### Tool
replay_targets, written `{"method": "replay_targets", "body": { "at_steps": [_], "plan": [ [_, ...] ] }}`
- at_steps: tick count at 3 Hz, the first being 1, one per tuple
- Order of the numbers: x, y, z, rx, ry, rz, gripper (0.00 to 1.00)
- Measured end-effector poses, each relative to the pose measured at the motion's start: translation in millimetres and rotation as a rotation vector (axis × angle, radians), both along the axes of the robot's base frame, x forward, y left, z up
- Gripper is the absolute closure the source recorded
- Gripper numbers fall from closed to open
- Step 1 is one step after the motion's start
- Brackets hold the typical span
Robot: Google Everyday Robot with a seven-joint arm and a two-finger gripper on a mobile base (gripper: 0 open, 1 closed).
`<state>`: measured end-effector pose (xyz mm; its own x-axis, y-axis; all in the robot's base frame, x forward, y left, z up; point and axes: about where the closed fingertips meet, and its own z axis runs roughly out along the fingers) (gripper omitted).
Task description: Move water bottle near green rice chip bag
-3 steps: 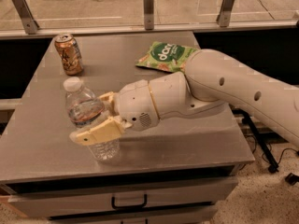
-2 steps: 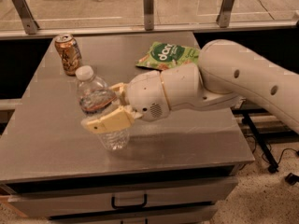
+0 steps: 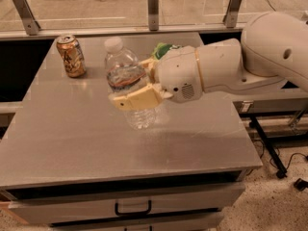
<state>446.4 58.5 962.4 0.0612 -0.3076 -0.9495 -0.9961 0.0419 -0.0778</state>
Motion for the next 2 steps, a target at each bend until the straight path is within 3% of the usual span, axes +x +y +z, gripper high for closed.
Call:
{"method": "replay_targets", "body": {
  "at_steps": [1, 2],
  "plan": [
    [2, -7, 4, 0.003, -0.016, -0.019, 1.00],
    [31, -62, 20, 0.051, -0.085, -0.087, 1.00]
  ]
}}
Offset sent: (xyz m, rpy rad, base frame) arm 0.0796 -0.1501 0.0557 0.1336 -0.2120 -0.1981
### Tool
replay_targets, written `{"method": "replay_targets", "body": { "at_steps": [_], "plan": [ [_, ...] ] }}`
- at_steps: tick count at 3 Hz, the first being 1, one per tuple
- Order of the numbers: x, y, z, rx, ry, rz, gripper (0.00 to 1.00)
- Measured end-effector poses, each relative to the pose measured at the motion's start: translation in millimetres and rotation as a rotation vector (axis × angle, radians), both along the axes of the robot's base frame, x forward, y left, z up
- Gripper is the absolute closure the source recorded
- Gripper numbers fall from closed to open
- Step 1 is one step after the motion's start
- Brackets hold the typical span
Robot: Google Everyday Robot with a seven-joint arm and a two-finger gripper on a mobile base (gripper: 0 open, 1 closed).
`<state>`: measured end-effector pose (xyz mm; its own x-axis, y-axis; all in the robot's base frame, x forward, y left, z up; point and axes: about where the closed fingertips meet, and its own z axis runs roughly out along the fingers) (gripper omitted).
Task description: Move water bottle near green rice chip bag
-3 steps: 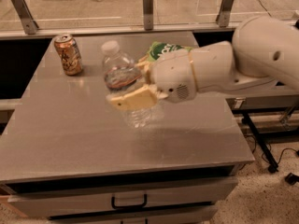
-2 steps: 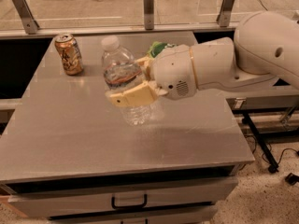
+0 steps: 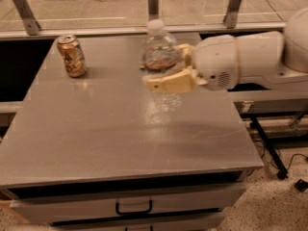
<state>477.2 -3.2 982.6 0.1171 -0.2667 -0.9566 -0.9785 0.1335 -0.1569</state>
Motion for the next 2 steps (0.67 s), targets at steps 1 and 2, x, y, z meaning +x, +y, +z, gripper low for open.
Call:
{"method": "replay_targets", "body": {
  "at_steps": [1, 2],
  "plan": [
    [39, -59, 19, 0.086, -0.084, -0.077, 1.00],
    [79, -101, 20, 0.157, -0.113, -0.144, 1.00]
  ]
}}
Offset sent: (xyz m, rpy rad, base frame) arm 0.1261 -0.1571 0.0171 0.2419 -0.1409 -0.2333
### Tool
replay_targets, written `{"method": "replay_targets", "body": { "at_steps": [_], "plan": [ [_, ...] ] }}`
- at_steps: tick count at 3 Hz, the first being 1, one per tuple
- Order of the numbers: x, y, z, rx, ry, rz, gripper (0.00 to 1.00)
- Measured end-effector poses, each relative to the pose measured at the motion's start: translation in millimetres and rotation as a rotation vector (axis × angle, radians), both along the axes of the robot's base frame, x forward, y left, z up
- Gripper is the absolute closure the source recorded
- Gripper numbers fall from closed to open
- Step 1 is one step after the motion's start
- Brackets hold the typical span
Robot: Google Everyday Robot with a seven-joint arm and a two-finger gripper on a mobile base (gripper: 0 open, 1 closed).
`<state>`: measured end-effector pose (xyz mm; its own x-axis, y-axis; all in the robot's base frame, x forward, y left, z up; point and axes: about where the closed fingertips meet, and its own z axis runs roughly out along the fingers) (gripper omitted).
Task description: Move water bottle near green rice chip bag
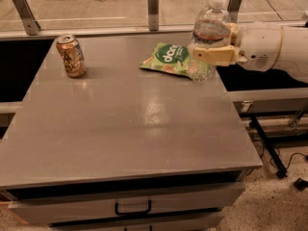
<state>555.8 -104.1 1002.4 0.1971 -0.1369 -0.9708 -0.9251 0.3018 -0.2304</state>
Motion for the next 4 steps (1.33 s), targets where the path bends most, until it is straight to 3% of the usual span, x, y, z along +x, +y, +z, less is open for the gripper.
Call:
{"method": "replay_targets", "body": {
  "at_steps": [2, 4],
  "plan": [
    [50, -48, -22, 0.044, 0.013, -0.094, 1.00],
    [68, -69, -49, 0.028, 0.090, -0.139, 1.00]
  ]
}}
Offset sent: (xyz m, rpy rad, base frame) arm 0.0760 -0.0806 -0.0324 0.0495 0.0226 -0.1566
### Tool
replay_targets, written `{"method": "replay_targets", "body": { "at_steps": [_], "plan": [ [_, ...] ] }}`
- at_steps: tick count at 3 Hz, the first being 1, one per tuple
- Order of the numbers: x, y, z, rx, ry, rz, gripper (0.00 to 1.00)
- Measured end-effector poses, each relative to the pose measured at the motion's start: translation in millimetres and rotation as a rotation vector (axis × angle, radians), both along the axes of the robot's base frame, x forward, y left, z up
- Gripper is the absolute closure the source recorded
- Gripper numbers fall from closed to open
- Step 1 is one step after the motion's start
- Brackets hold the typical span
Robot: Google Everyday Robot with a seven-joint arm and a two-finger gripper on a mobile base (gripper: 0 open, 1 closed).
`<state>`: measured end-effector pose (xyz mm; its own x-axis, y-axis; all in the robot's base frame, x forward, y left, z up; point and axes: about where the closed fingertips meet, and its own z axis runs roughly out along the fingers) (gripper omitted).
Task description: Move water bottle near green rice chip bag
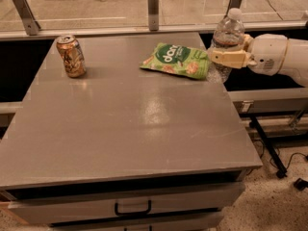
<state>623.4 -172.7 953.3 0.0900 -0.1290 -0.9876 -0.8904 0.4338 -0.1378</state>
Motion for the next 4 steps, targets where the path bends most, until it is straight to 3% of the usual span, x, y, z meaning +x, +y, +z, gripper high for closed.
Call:
{"method": "replay_targets", "body": {
  "at_steps": [1, 4],
  "plan": [
    [6, 0, -10, 0.023, 0.015, 0.026, 0.83],
    [9, -7, -37, 0.034, 0.041, 0.041, 0.13]
  ]
}}
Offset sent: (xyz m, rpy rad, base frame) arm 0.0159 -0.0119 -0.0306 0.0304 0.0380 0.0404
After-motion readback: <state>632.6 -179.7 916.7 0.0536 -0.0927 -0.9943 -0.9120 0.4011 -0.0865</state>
